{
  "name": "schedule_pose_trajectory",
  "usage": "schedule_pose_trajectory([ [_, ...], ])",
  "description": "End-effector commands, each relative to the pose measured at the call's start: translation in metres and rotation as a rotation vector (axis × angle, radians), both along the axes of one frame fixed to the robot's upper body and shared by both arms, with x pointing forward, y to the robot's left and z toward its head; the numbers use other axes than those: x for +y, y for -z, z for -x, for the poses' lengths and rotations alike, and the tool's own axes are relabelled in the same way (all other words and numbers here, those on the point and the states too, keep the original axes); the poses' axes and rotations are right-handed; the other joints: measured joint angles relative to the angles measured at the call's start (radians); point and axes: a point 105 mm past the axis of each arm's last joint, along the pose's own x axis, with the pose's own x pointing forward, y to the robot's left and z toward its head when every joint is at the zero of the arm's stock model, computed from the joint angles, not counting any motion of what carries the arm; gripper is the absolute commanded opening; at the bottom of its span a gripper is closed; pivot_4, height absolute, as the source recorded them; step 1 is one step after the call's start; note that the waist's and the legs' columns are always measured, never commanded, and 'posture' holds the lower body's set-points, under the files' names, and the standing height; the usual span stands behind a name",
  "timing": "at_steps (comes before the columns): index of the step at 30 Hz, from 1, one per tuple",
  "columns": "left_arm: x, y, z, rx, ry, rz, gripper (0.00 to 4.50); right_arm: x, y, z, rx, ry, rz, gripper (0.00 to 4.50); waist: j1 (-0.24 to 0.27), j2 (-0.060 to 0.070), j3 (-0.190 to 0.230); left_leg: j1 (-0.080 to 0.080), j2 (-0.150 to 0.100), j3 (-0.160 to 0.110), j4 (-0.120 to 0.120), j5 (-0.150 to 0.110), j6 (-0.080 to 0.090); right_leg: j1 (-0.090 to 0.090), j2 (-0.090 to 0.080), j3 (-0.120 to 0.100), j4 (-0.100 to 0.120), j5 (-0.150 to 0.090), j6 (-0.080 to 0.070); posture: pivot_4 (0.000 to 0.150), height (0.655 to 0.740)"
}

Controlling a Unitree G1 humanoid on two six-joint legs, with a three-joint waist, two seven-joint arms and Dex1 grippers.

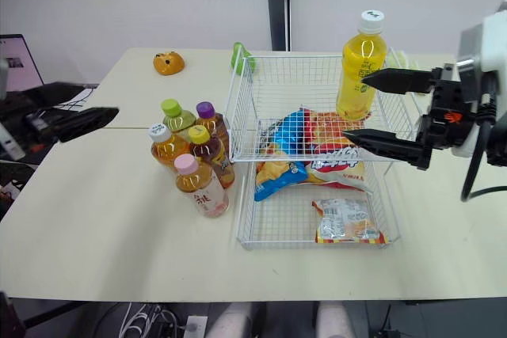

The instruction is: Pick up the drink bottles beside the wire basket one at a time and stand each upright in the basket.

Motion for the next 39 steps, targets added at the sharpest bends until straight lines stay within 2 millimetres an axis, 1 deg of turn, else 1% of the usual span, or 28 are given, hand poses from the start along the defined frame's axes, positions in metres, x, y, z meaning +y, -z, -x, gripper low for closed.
schedule_pose_trajectory([
  [1,-0.005,0.0,0.013,-0.037,-0.008,0.018,4.48,0.011,-0.007,0.004,-0.017,-0.066,0.004,4.5,0.003,0.0,0.0,0.0,0.0,0.0,0.0,0.0,0.0,0.0,0.0,0.0,0.0,0.0,0.0,0.15,0.74],
  [5,-0.012,0.02,0.015,-0.028,-0.044,0.056,4.48,0.021,-0.006,0.002,-0.01,-0.085,0.024,4.5,0.009,0.0,0.0,0.0,-0.001,-0.001,0.0,0.0,0.0,0.0,-0.001,-0.001,0.0,0.0,0.0,0.15,0.74],
  [8,-0.022,0.029,0.014,-0.04,-0.062,0.099,4.48,0.026,-0.004,0.003,0.007,-0.102,0.037,4.5,0.01,-0.001,0.0,0.0,-0.001,-0.001,0.0,0.0,0.0,0.0,-0.002,-0.001,-0.001,0.0,0.0,0.15,0.74],
  [10,-0.028,0.031,0.012,-0.06,-0.079,0.125,4.48,0.026,0.0,0.002,0.014,-0.101,0.054,4.5,0.01,-0.001,0.0,0.0,-0.001,-0.001,0.0,0.0,0.0,0.0,-0.002,-0.001,-0.001,0.0,0.0,0.15,0.74],
  [14,-0.04,0.03,0.001,-0.11,-0.132,0.179,4.48,0.027,-0.001,0.001,0.005,-0.109,0.057,4.5,0.013,-0.001,0.0,0.0,-0.001,-0.001,0.0,0.0,0.0,0.001,-0.002,-0.001,0.0,0.0,0.0,0.15,0.74],
  [17,-0.055,0.035,-0.008,-0.11,-0.148,0.207,4.48,0.029,0.0,0.002,0.004,-0.114,0.057,4.5,0.017,-0.001,-0.001,0.0,-0.001,0.0,0.001,0.0,0.0,0.001,-0.002,-0.001,0.0,0.0,0.0,0.15,0.74],
  [20,-0.065,0.041,-0.014,-0.106,-0.167,0.204,4.48,0.028,-0.001,0.002,0.002,-0.115,0.06,4.5,0.02,-0.001,-0.001,0.0,-0.002,0.0,0.0,0.0,0.0,0.0,-0.001,-0.001,0.0,0.0,0.0,0.15,0.74],
  [25,-0.065,0.047,-0.031,-0.125,-0.276,0.192,4.48,0.028,-0.002,0.004,0.0,-0.119,0.061,4.5,0.023,-0.001,-0.001,0.0,-0.001,0.0,0.0,0.0,0.0,0.0,-0.001,-0.001,0.0,0.0,0.0,0.15,0.74],
  [28,-0.07,0.05,-0.039,-0.118,-0.287,0.202,4.48,0.028,-0.003,0.005,0.0,-0.124,0.059,4.5,0.026,-0.001,-0.001,0.0,-0.002,0.0,0.0,0.0,0.0,0.0,-0.001,-0.001,0.0,0.0,0.0,0.15,0.74],
  [35,-0.078,0.054,-0.048,-0.113,-0.281,0.22,4.48,0.029,-0.004,0.007,-0.002,-0.127,0.057,4.5,0.026,-0.001,-0.001,0.0,-0.001,0.0,0.0,0.0,0.0,0.0,-0.001,-0.001,0.0,0.0,0.0,0.15,0.74],
  [38,-0.084,0.054,-0.051,-0.117,-0.253,0.213,3.95,0.029,-0.004,0.007,0.0,-0.127,0.055,4.5,0.028,-0.001,-0.001,0.0,-0.002,0.0,0.0,0.0,0.0,0.0,-0.001,-0.001,0.0,0.0,0.0,0.15,0.74],
  [39,-0.086,0.054,-0.052,-0.118,-0.244,0.211,3.64,0.029,-0.004,0.007,0.0,-0.126,0.054,4.5,0.028,-0.001,-0.001,0.0,-0.002,0.0,0.0,0.0,0.0,0.0,-0.001,-0.001,0.0,0.0,0.0,0.15,0.74],
])
